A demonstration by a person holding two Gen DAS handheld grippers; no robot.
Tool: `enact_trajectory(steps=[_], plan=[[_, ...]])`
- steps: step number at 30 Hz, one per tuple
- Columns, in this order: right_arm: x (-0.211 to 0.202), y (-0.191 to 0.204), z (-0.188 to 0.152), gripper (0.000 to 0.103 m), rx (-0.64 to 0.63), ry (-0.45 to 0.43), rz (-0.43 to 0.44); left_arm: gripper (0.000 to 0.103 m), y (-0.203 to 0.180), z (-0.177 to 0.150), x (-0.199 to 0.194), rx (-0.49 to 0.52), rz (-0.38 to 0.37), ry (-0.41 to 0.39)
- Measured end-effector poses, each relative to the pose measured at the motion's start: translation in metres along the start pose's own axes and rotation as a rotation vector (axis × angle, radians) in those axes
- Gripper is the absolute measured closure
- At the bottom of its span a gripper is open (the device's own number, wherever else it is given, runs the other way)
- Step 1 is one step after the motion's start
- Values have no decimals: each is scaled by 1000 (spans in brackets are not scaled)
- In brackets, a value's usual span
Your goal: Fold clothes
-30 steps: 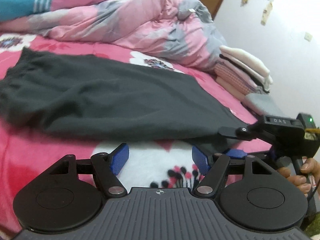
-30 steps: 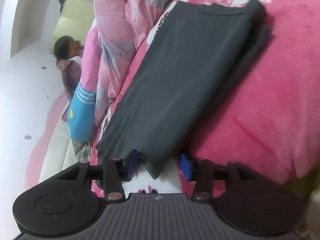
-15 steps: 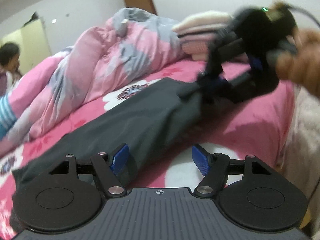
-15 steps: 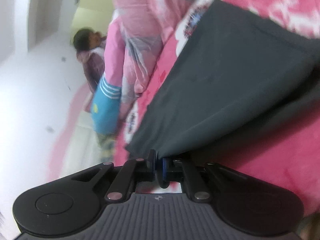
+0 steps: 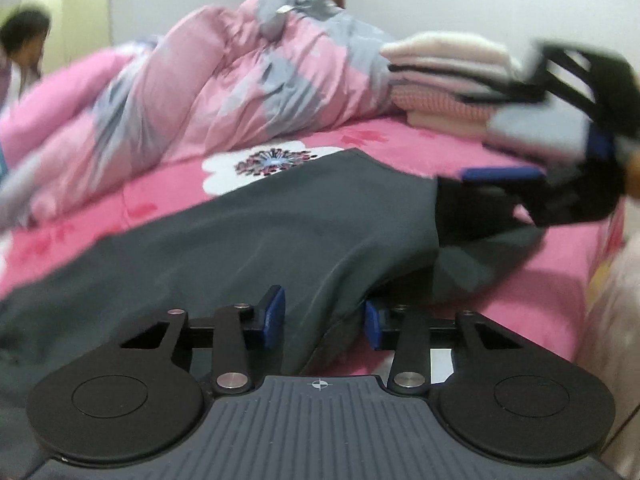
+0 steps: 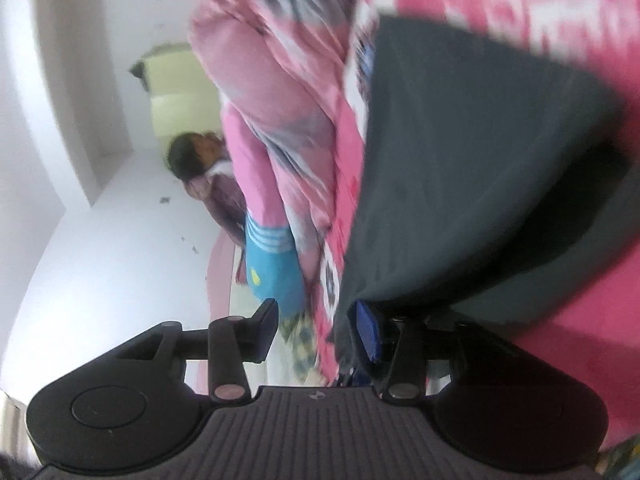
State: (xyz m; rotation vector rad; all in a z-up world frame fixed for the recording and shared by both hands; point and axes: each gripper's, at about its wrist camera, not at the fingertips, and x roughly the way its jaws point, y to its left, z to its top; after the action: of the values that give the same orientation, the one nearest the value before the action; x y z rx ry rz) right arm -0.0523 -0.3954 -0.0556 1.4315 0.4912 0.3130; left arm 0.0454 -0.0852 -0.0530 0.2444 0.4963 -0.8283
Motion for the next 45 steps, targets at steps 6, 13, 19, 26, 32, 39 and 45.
enact_trajectory(steps=[6, 13, 19, 26, 32, 39, 45], plan=[[-9, 55, -44, 56, -685, -12, -269, 64, 18, 5, 0, -94, -91, 11], [47, 64, -138, 58, -1507, 97, -473, 65, 17, 3, -3, -29, -138, 28], [61, 47, -156, 103, -1693, 157, -520, 61, 7, -7, -23, 91, -125, 29], [50, 44, -161, 103, -1710, 203, -494, 51, -53, -31, -35, 542, -10, -36], [51, 45, -167, 103, -1754, 232, -482, 51, -80, -45, -24, 805, 13, -94], [28, 51, -173, 101, -1781, 201, -465, 63, -85, -44, -17, 883, -21, -120], [0, 53, -172, 52, -1865, 155, -525, 82, -86, -47, -17, 912, -67, -111]])
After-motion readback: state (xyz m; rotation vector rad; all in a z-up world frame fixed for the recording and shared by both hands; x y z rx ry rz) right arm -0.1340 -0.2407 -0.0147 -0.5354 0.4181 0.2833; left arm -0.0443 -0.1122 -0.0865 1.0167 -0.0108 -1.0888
